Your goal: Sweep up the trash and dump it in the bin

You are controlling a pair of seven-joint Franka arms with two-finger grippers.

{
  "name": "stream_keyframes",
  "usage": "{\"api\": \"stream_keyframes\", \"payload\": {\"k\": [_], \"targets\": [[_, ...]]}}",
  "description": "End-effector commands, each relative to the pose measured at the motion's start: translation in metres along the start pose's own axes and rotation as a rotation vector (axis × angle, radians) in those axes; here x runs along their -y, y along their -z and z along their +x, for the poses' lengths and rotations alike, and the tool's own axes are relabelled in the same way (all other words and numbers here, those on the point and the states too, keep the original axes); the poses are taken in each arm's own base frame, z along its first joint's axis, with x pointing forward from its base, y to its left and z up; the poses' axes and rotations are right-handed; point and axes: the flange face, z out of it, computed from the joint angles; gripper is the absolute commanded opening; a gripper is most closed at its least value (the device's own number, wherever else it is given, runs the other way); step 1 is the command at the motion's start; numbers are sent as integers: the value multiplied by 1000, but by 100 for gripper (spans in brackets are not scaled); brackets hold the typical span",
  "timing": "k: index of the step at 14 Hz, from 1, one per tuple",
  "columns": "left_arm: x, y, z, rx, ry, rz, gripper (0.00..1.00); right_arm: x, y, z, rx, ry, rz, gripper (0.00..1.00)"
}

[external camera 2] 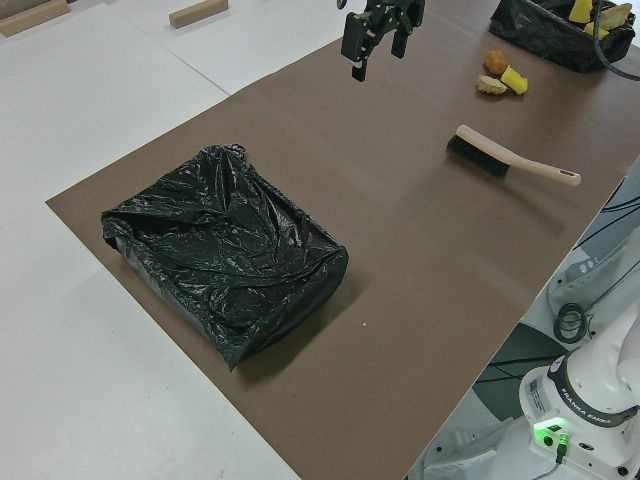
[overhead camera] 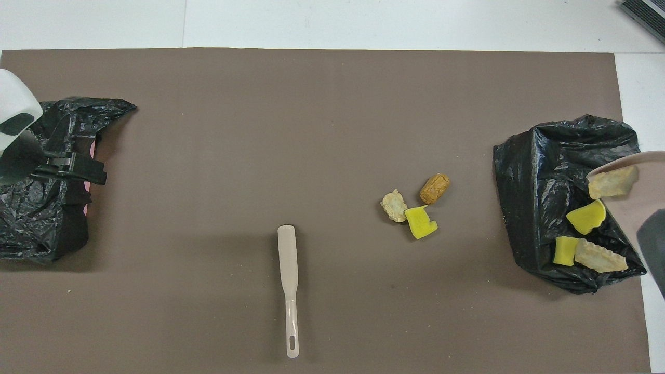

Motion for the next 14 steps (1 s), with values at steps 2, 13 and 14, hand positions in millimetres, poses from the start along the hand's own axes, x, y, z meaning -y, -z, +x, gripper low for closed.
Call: {"api": "stream_keyframes", "payload": {"k": [2, 13, 14], "targets": [[10, 6, -5, -3, 4, 20, 100, -1, 15, 1, 31, -26, 45, 0], [11, 7, -5, -3, 7, 20, 100, 3, 92, -1, -69, -318, 107, 0], [11, 7, -5, -3, 7, 20, 100, 4, 98, 5, -112, -404, 141, 0]]}}
